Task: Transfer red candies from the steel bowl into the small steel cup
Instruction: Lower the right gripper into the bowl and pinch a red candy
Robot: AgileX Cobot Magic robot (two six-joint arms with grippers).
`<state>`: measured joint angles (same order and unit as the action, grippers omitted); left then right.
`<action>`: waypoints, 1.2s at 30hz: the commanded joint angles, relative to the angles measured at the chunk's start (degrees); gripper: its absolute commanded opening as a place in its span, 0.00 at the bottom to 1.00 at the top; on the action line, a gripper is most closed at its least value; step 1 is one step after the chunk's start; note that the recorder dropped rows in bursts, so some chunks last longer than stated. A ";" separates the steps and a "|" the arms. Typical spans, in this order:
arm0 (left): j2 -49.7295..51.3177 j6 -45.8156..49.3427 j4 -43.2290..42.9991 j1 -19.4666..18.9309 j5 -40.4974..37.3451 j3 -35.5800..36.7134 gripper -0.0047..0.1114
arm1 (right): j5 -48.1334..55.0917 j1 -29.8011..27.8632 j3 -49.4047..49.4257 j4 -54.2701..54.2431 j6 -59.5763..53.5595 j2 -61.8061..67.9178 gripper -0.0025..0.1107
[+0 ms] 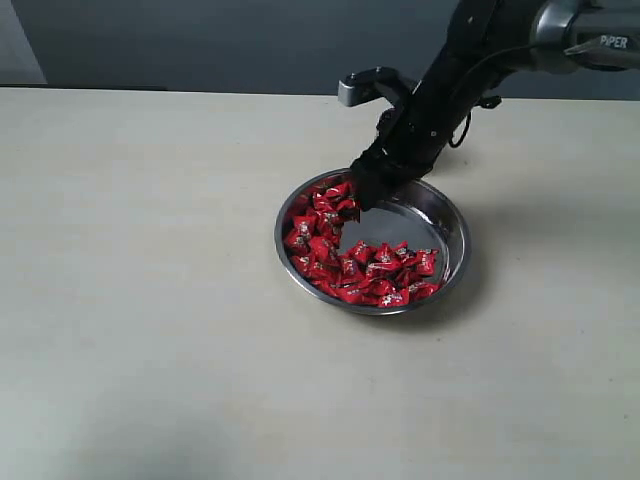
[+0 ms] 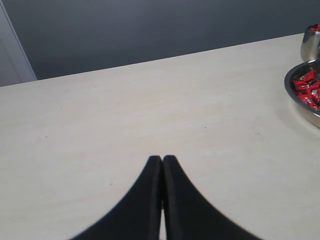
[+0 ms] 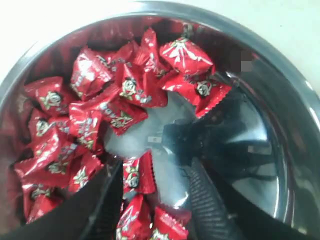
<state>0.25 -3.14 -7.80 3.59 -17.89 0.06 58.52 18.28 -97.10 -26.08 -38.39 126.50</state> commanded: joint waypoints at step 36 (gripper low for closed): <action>-0.25 -0.32 0.02 0.60 0.20 -0.06 0.04 | 11.44 0.19 1.45 16.61 15.08 2.55 0.36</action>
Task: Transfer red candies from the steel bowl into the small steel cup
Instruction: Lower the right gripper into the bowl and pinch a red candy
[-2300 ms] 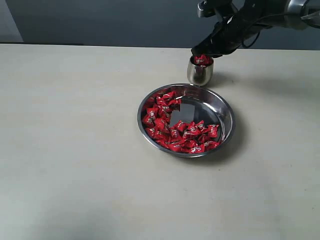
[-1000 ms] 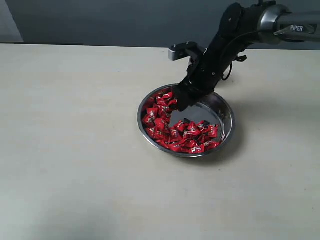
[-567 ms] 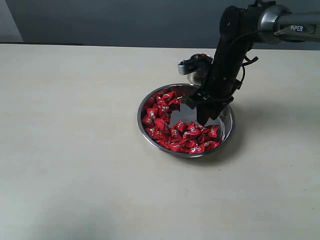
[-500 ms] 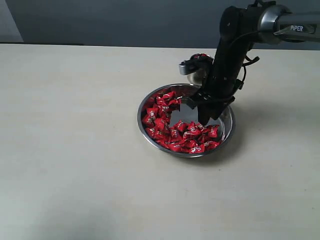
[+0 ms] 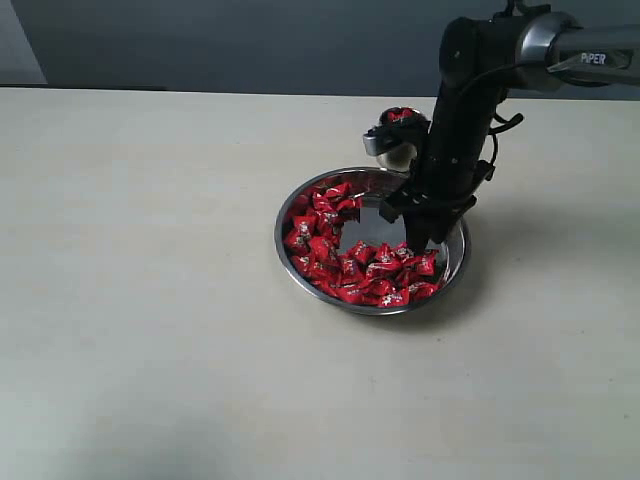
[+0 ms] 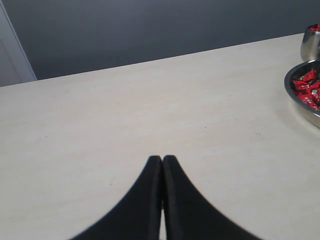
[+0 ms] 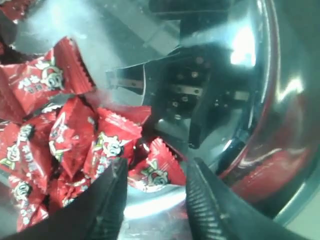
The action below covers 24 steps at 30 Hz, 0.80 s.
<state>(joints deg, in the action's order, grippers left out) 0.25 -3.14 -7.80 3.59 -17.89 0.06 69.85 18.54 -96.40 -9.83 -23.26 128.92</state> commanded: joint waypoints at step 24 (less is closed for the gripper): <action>-0.25 -0.32 0.02 0.60 0.20 -0.06 0.04 | 0.11 -0.07 0.64 1.64 -0.06 1.61 0.08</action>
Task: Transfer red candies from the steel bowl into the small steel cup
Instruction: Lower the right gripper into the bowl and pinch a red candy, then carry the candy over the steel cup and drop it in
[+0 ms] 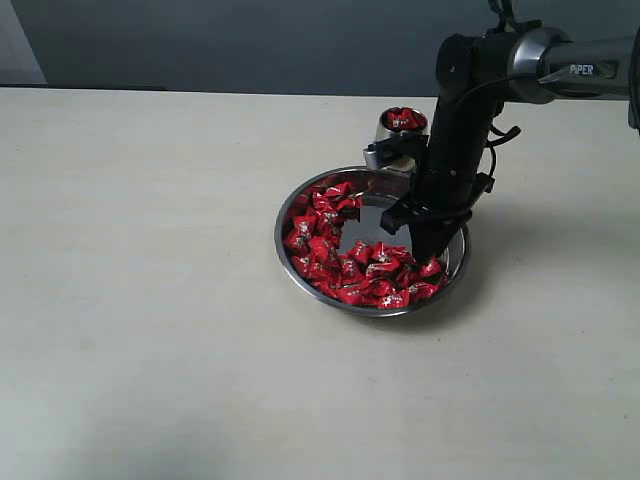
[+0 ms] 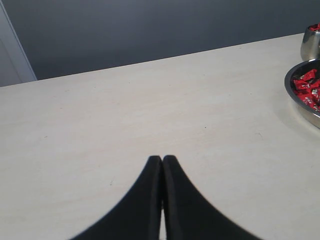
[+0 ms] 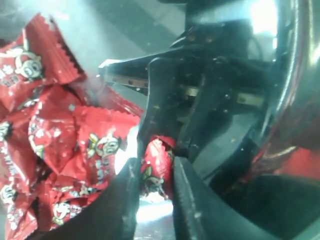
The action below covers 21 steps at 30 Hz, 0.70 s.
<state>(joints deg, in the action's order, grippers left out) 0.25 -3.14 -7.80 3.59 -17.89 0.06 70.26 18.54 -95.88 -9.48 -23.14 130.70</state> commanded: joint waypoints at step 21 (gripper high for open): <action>-0.25 -0.32 0.02 0.60 0.20 -0.06 0.04 | -26.63 -0.07 0.13 2.82 -0.81 -9.94 0.09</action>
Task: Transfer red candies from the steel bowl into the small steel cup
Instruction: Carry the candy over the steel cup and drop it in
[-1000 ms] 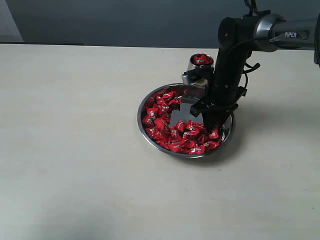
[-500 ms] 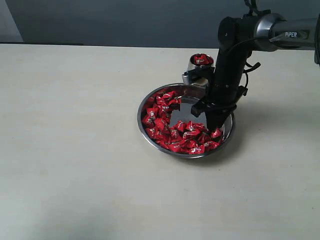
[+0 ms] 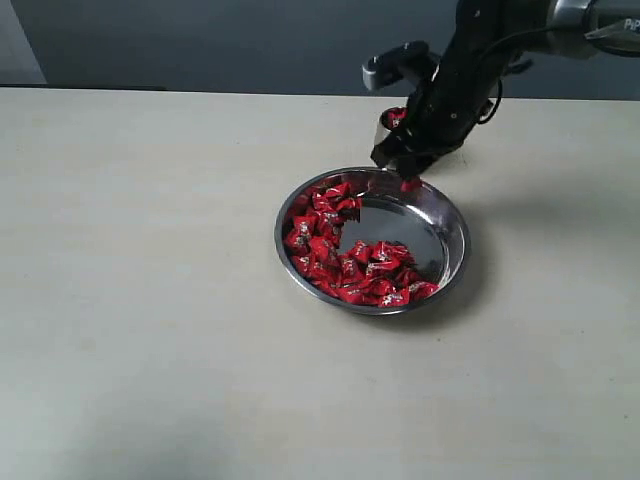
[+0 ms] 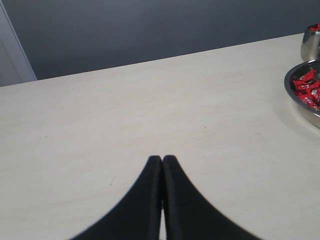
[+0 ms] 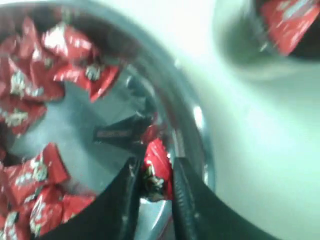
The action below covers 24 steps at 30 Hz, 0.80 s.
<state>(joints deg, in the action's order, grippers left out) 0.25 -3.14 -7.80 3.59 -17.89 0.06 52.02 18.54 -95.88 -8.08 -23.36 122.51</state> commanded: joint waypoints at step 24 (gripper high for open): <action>-0.25 -0.32 0.02 0.60 0.20 -0.06 0.04 | -28.60 -1.88 -3.86 2.46 -0.59 5.95 0.09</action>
<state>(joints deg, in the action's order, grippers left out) 0.25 -3.14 -7.80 3.59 -17.89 0.06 23.61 17.00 -99.40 -6.16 -23.65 128.34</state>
